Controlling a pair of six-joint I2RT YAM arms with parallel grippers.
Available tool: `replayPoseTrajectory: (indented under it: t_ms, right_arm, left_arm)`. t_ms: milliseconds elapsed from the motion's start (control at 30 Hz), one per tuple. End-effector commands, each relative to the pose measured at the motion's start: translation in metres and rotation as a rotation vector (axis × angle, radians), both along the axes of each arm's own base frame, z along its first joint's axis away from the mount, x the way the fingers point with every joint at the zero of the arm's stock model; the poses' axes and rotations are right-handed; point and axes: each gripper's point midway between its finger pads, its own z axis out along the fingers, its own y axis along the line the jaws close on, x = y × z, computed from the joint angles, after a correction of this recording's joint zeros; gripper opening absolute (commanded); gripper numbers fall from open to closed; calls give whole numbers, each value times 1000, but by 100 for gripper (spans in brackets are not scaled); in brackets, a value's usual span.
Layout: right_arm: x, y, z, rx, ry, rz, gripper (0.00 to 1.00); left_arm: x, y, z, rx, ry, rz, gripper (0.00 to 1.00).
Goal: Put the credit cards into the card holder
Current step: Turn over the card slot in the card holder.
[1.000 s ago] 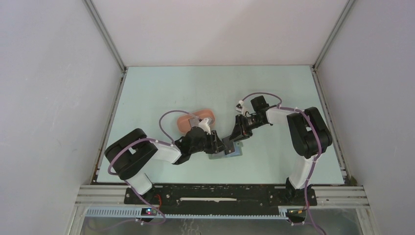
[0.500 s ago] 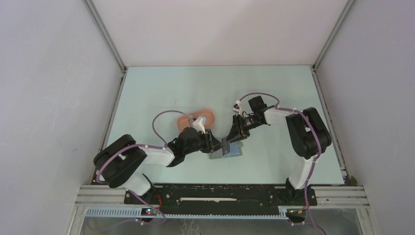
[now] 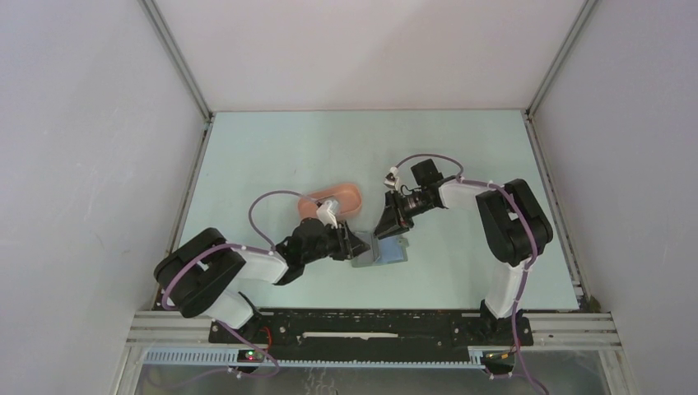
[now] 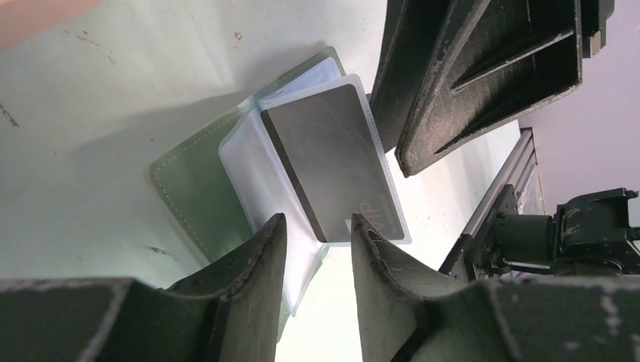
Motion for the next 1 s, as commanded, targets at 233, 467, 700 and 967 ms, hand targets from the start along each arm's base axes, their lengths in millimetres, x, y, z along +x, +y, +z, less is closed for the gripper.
replayPoseTrajectory:
  t_ms: [233, 467, 700, 967]
  right_arm:
    - [0, 24, 5, 40, 21, 57, 40]
    - [2, 26, 7, 37, 3, 69, 40]
    - [11, 20, 27, 5, -195, 105, 40]
    - [13, 1, 85, 0, -610, 214, 42]
  left_arm:
    - [-3, 18, 16, -47, -42, 29, 42]
    - [-5, 33, 17, -15, -59, 61, 42]
    - [5, 58, 38, 116, -156, 106, 43]
    - [31, 103, 111, 272, -421, 264, 63]
